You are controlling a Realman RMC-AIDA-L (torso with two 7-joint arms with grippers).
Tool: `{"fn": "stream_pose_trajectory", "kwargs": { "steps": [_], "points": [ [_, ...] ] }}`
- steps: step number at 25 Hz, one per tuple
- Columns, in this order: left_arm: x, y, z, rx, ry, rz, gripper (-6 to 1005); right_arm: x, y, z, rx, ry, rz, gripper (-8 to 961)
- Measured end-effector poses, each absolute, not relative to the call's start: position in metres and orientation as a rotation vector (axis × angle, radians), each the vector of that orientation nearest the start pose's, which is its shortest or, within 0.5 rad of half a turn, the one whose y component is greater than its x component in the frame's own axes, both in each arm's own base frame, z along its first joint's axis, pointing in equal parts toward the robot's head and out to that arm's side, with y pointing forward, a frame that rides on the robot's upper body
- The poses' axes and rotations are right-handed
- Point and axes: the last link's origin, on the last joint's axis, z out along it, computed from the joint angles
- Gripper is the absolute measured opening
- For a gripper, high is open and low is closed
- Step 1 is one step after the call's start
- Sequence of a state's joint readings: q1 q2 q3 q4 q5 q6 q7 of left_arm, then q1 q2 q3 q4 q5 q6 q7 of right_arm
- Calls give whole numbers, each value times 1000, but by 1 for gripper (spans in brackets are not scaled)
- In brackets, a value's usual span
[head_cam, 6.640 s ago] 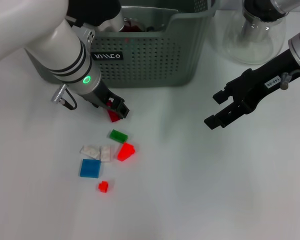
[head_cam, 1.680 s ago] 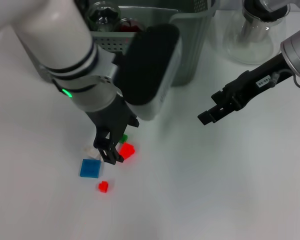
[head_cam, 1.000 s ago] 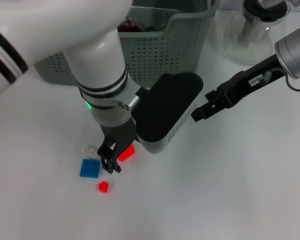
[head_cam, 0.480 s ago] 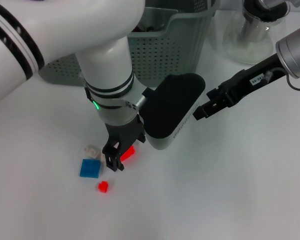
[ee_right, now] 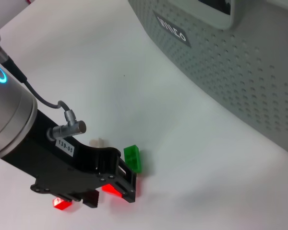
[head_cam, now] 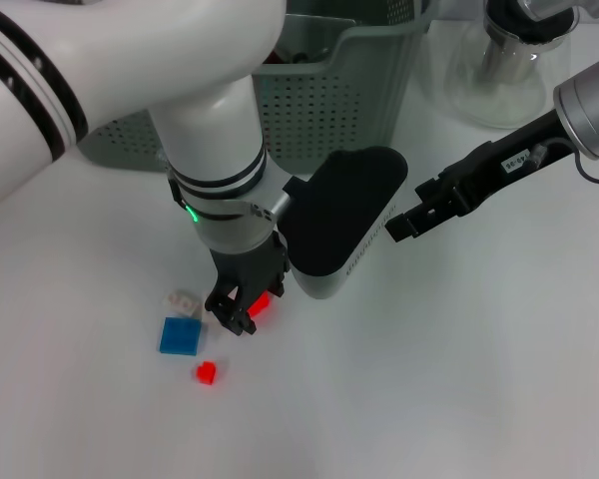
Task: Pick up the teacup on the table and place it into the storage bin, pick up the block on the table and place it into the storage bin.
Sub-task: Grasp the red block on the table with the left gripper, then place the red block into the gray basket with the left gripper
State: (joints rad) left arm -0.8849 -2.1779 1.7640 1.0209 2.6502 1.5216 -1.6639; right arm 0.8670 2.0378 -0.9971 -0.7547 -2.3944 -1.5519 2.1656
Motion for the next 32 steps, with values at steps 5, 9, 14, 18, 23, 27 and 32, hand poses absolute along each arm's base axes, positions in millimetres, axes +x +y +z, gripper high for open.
{"fn": "stream_pose_trajectory", "kwargs": {
  "steps": [5,9,14,18,23,27,32],
  "points": [
    [-137,331,-105,-3001,871,1124,488,182,384,-18,-2914,1038,-145,927],
    [-139,331,-105,-3001,866,1131,487,182,384,-18,-2915,1037,-146,927],
    [-140,330,-105,-3005,862,1144,486,183,384,-18,-2914,1041,-144,927],
    [-141,331,-104,-3006,857,1149,484,184,383,-18,-2913,1045,-143,927],
    [-142,331,-104,-2998,863,1154,481,184,383,-18,-2915,1041,-140,927],
    [-142,332,-104,-2993,861,1154,479,184,383,-19,-2917,1038,-139,927],
    [-142,333,-103,-2991,848,1151,416,184,383,-19,-2918,1037,-139,928]
  ]
}}
